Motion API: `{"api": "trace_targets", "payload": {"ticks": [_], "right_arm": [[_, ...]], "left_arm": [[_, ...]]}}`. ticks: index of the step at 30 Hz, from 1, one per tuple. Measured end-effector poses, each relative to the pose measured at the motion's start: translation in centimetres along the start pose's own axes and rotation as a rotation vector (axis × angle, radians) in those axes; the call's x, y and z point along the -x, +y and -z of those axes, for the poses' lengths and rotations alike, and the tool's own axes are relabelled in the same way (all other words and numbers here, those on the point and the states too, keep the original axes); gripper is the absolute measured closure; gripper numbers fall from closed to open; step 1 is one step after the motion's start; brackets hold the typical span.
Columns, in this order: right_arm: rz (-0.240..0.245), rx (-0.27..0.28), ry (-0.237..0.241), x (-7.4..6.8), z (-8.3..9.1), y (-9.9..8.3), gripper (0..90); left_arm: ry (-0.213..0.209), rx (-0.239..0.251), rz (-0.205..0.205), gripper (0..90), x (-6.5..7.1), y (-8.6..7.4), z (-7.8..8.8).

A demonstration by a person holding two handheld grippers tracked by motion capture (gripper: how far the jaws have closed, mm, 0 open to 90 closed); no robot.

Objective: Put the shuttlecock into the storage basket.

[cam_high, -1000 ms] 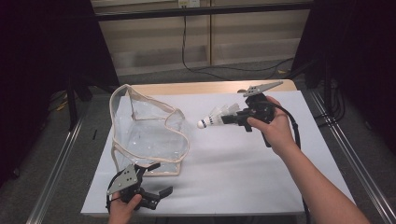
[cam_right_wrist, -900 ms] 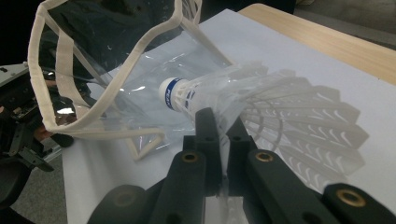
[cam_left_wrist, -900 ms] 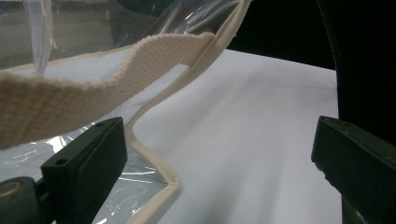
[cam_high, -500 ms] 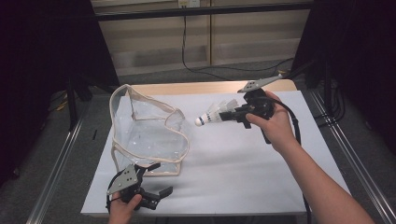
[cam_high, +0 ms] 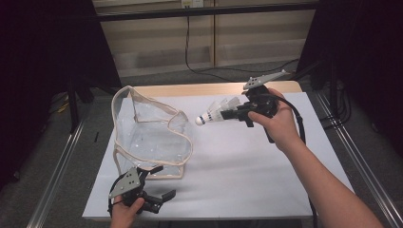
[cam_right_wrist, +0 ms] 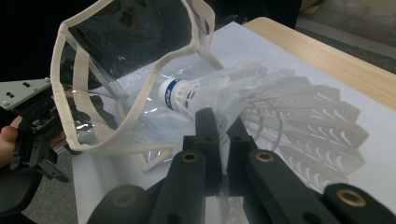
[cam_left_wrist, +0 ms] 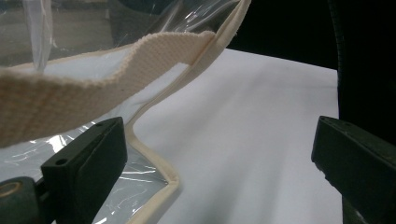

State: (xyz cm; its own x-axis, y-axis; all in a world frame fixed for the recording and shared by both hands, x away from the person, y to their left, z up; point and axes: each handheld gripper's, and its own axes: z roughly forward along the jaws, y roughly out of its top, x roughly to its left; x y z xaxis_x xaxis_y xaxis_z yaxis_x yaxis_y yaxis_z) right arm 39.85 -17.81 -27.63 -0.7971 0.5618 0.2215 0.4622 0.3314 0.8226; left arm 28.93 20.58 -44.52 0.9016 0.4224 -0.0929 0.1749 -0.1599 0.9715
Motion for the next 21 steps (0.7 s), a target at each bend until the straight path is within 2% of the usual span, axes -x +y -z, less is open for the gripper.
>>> {"api": "trace_targets", "payload": {"ticks": [21], "right_arm": [[0.035, 0.004, 0.031, -1.7, -0.6, 1.7, 88.0]], "left_arm": [[0.0, 0.002, -0.003, 3.7, 0.0, 0.0, 0.1]]}}
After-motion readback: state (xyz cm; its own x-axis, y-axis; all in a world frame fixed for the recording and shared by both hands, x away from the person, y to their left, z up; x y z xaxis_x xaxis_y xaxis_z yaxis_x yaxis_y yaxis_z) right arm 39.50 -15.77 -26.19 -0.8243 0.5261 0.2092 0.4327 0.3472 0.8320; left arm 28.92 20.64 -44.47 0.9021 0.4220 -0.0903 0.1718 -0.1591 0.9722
